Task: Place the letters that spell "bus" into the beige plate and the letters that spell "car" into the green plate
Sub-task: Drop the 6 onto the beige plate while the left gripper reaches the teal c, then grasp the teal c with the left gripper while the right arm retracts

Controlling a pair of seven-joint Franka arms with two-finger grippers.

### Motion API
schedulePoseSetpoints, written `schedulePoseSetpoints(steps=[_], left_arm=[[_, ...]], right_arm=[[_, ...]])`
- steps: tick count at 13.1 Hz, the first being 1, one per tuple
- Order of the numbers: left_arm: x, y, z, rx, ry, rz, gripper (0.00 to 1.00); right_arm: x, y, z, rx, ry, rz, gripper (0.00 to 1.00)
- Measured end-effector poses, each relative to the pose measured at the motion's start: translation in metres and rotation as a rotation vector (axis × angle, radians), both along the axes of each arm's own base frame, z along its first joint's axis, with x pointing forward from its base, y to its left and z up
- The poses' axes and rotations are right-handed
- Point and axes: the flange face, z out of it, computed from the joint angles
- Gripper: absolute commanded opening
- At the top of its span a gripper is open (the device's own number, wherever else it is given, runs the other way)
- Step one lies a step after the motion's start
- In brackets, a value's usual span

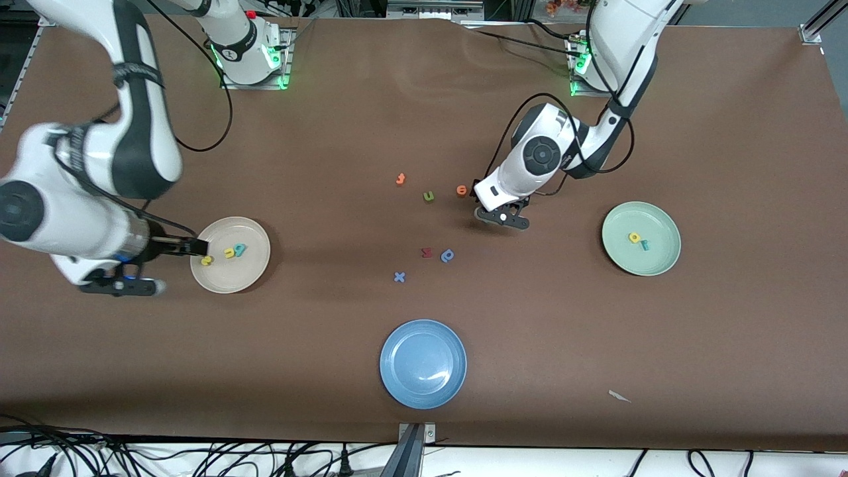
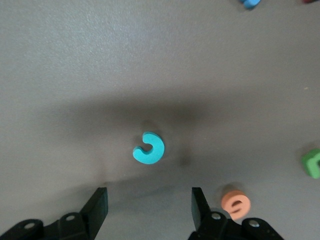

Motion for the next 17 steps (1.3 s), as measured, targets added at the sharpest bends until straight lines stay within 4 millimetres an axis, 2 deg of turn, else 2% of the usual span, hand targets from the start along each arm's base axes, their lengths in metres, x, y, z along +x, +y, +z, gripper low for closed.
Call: schedulePoseSetpoints(steps=[3,6,9,12,17], left_arm=[[0.001,0.000,-0.006,-0.001,-0.008,0.002,0.75],[0.005,-0.003,-0.003,-0.008,-0.020,0.003,0.74],[0.007,-0.006,-0.001,-0.013,-0.027,0.000,0.68],[0.004,-0.011,-0.005,-0.002,-0.043,-0.040,0.66],[0.007,-0.015,-0.005,0.000,-0.072,-0.069,0.66]], right_arm=[[-0.002,-0.017,0.047,-0.001,-0.027,-0.027,0.99],[-0.009,-0.020,0.071,0.014,-0.050,-0.029,0.99],[-0.010,-0.016,0.074,0.020,-0.050,-0.016,0.99],[-0.011,-0.014,0.073,0.021,-0.048,-0.011,0.99],[-0.008,-0.039,0.065,0.044,-0.030,-0.015,0.99]])
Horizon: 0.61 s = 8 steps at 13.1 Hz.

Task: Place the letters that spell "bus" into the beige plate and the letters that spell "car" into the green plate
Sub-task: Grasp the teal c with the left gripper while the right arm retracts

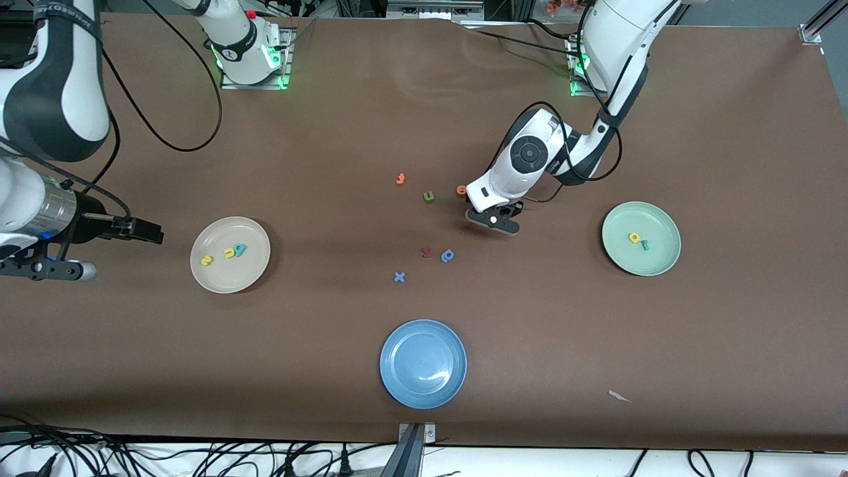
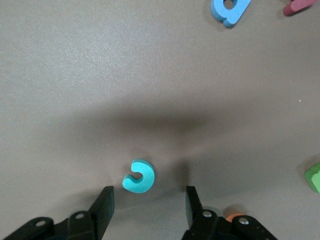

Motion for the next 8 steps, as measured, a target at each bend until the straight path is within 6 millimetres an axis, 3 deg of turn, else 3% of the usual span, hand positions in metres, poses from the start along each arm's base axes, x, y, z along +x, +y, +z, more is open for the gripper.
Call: schedulePoseSetpoints(steps=[2,4,5,8], left_arm=[[0.003,-0.002,0.001,-0.005,-0.007,0.000,0.65],[0.004,-0.003,0.000,-0.007,-0.008,0.001,0.49],[0.005,-0.003,0.000,-0.006,-0.008,0.001,0.43],[0.007,-0.001,0.001,-0.005,-0.012,0.001,0.37]], right_arm=[[-0.002,-0.010,0.007,0.005,-0.009,0.008,0.99],[-0.007,-0.016,0.017,0.013,-0.027,0.004,0.99],[-0.012,-0.015,0.020,0.013,-0.040,0.006,1.00],[-0.023,-0.007,0.021,0.015,-0.051,0.021,1.00]])
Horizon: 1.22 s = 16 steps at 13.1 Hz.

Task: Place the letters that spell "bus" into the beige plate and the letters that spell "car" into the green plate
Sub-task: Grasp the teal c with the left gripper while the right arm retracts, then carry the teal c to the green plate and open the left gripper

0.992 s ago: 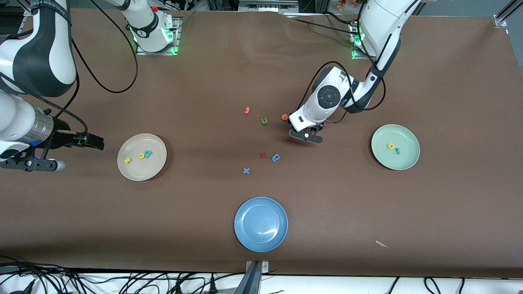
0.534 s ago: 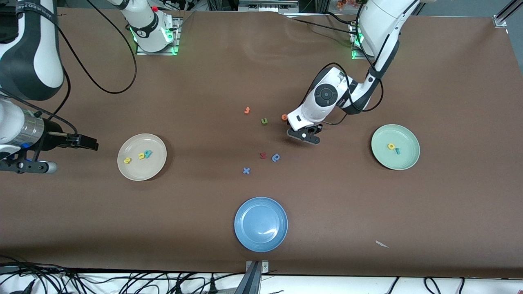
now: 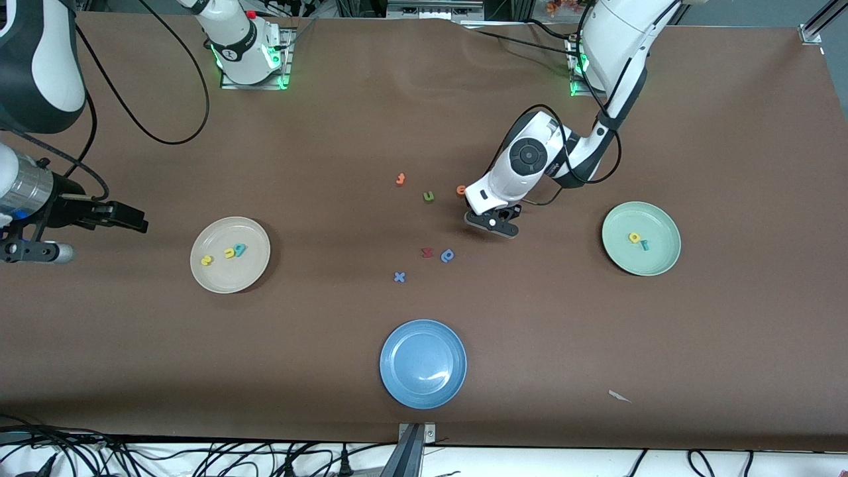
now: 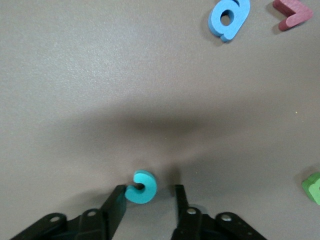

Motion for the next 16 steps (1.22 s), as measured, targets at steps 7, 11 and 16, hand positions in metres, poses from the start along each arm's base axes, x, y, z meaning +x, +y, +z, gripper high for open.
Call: schedulePoseSetpoints(steps=[7,11,16], left_arm=[[0.001,-0.002,0.002,0.006,-0.013,-0.021,0.00],[0.003,-0.001,0.003,0.006,-0.016,-0.019,0.00],[0.057,0.073,0.034,0.052,-0.060,-0.082,0.00]], right_arm=[[0.000,0.002,-0.009,-0.001,0.010,0.003,1.00],[0.000,0.001,-0.009,-0.004,0.007,0.004,1.00],[0.000,0.002,-0.009,-0.014,0.007,0.009,1.00]])
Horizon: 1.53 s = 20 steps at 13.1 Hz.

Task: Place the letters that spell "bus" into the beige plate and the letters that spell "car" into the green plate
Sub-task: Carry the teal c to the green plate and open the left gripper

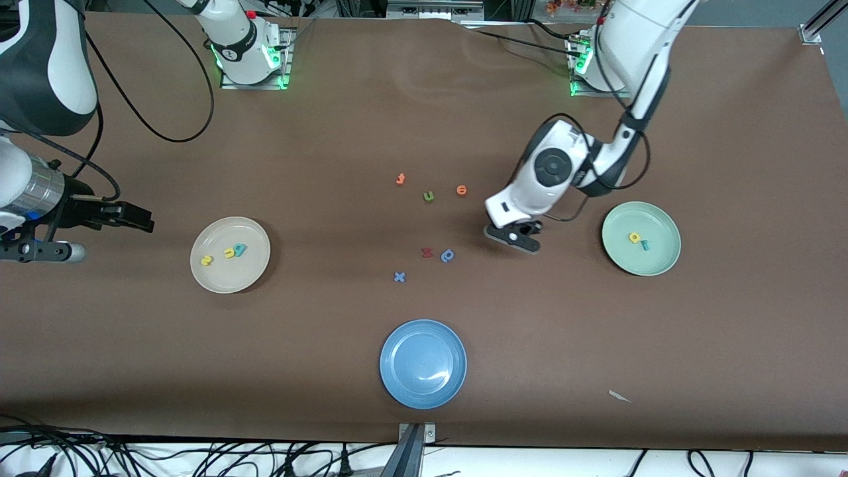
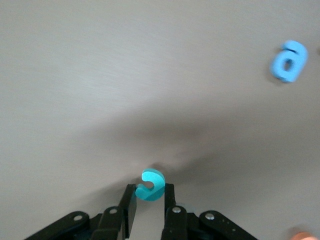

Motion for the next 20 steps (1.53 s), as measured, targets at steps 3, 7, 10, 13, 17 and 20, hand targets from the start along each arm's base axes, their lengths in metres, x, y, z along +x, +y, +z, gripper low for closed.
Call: schedulePoseSetpoints(steps=[3,7,10,13,17,20], left_arm=[[0.027,0.077,0.029,0.047,0.031,-0.055,0.00],[0.038,0.197,0.036,0.083,0.092,-0.130,0.03],[0.026,0.257,0.030,0.087,0.145,-0.185,0.04],[0.023,0.282,0.034,0.084,0.147,-0.208,0.11],[0.023,0.288,0.034,0.087,0.147,-0.198,0.87],[0.023,0.291,0.034,0.089,0.147,-0.192,1.00]], right_arm=[[0.000,0.000,0.000,-0.001,0.000,0.000,1.00],[0.000,0.000,-0.001,-0.003,0.002,0.001,1.00],[0.000,-0.001,-0.001,-0.004,0.002,0.000,1.00],[0.000,-0.001,-0.001,-0.004,0.002,0.000,1.00],[0.000,-0.001,-0.001,-0.004,0.003,0.000,1.00],[0.000,-0.001,-0.001,-0.004,0.003,0.000,1.00]])
